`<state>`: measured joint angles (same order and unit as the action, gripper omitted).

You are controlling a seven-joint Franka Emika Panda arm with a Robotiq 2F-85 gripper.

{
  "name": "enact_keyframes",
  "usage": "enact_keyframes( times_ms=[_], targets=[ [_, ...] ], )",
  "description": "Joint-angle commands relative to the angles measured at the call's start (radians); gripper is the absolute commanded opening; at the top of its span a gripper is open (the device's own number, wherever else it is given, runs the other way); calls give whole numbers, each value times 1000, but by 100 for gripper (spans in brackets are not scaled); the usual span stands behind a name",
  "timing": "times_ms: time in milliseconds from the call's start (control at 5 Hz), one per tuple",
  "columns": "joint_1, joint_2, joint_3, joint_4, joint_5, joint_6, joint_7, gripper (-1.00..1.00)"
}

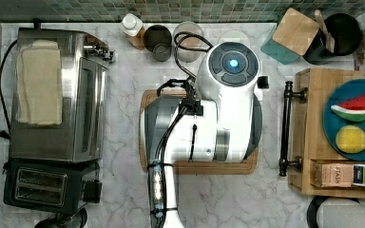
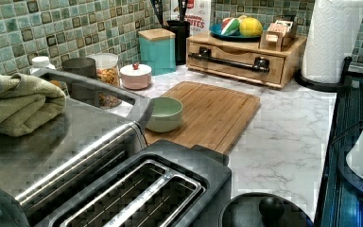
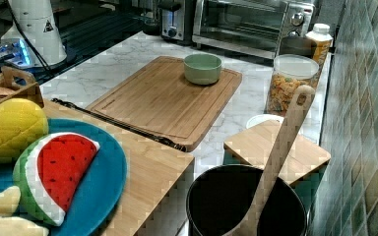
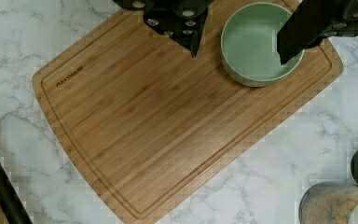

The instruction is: Open the drawer.

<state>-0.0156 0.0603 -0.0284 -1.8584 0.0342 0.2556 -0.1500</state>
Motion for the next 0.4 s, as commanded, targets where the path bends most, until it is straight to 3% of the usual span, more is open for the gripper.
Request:
enact_keyframes(
  times_ms=[200, 400],
  targets=[
    [-4, 0, -4, -9, 2, 19, -1, 100],
    [-15, -21, -9, -51, -20, 35, -122, 100]
  ],
)
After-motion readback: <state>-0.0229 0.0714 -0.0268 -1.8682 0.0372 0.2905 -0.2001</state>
